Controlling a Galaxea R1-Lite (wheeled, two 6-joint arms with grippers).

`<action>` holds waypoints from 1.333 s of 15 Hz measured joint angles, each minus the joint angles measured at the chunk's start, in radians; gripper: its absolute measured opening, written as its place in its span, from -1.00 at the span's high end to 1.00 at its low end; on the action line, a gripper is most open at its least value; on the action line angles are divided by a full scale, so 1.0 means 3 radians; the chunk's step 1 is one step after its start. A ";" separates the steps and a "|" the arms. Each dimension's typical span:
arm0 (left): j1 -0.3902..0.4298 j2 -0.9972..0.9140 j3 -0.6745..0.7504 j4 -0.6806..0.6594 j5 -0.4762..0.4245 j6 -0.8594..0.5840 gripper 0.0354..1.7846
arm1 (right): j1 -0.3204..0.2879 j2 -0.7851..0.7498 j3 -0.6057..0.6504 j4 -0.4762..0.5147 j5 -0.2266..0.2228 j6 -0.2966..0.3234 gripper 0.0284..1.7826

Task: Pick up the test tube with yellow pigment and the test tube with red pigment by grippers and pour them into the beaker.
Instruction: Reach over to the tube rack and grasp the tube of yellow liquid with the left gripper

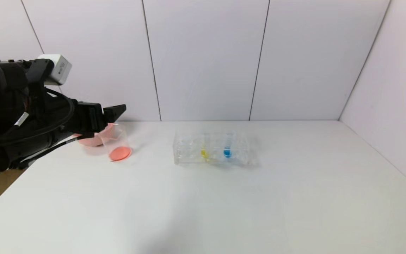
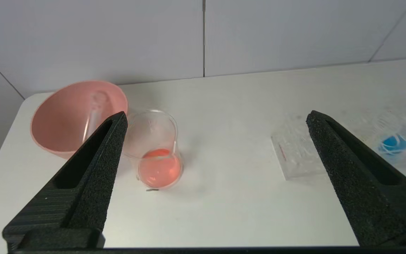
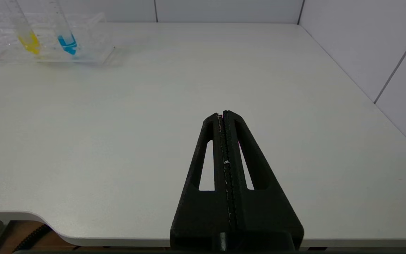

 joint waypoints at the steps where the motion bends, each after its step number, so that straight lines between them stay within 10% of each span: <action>1: -0.0099 -0.0067 0.0079 0.0000 0.0013 0.0037 -0.99 | 0.0000 0.0000 0.0000 0.0000 0.0000 0.0001 0.91; 10: -0.0770 0.0084 0.0270 -0.0204 0.0185 0.0162 -0.99 | 0.0000 0.0000 0.0000 0.0000 0.0000 0.0001 0.91; 20: -0.1057 0.1574 0.0223 -0.2404 0.0169 0.0042 -0.99 | 0.0000 0.0000 0.0000 -0.0001 0.0000 0.0000 0.91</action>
